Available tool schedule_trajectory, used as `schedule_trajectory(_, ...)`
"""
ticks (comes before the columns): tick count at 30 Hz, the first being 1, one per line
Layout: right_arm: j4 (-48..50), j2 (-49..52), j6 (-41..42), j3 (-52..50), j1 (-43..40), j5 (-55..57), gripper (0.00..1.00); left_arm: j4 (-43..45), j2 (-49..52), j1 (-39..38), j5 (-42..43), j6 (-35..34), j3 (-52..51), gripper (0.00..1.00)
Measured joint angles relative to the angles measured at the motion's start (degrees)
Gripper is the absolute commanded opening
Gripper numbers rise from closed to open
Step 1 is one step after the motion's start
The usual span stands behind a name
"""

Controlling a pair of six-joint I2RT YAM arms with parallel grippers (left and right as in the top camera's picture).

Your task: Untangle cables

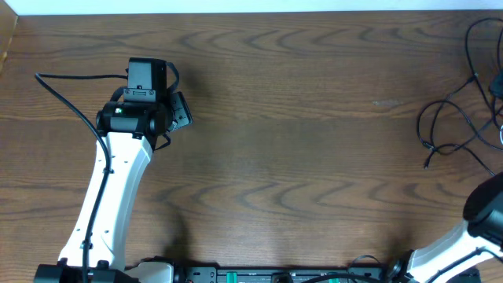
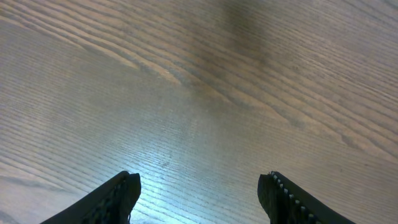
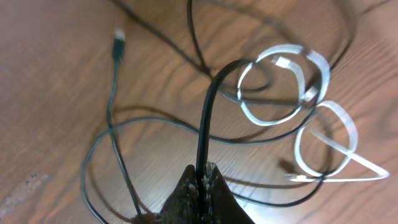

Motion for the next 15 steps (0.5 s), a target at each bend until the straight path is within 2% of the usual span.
schedule_trajectory(4,-2.49,4.48,0.46,-0.04,-2.58,-2.93,0.15,0.04,0.0,0.0,0.17,0.0,0.0,0.66)
schedule_trajectory(7,-4.33,6.88,0.72,-0.07,-3.91,-4.11,0.38,0.31,0.0,0.0,0.42,0.0,0.0,0.66)
schedule_trajectory(9,-4.85,7.65,0.83,-0.09,-4.66,-5.16,0.5,0.5,0.0,0.0,0.63,0.0,0.0,0.66)
schedule_trajectory(15,-4.85,7.58,0.61,-0.07,-5.97,-9.31,0.58,0.57,0.0,0.0,1.11,0.0,0.0,0.66)
